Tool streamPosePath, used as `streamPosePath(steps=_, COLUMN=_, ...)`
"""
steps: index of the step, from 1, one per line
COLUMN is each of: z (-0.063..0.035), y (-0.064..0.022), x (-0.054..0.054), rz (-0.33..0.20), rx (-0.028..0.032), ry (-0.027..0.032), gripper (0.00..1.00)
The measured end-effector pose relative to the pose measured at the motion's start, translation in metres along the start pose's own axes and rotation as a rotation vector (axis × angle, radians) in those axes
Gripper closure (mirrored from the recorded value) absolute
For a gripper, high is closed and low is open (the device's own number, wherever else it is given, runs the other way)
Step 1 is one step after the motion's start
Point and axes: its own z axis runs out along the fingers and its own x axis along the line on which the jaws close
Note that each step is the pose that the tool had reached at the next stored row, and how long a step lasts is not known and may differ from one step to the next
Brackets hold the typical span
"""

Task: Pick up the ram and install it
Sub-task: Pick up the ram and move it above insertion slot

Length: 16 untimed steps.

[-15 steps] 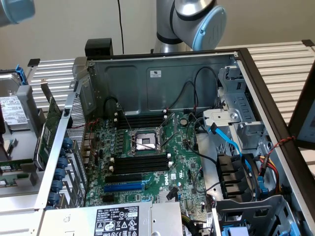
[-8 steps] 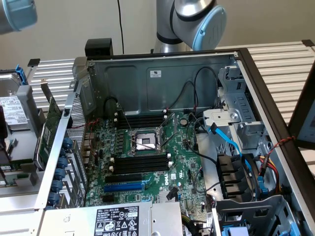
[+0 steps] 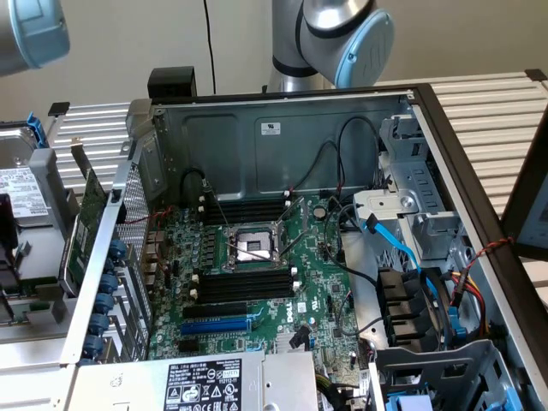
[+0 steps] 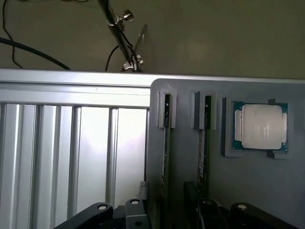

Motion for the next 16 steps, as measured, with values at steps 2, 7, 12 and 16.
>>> streamPosePath(steps=2, z=0.0020, y=-0.0003, x=-0.0009, rz=0.000, rx=0.0001, ry=-0.0001, gripper=0.58)
streamPosePath(steps=7, z=0.0057, y=-0.0002, x=-0.0027, rz=0.000, rx=-0.0001, ry=0.0000, gripper=0.58)
streamPosePath(steps=12, z=0.0085, y=0.0020, x=-0.0029, rz=0.000, rx=0.0000, ry=0.0000, gripper=0.66)
streamPosePath(steps=16, z=0.0092, y=0.0033, x=-0.0029, rz=0.000, rx=-0.0002, ry=0.0003, gripper=0.78)
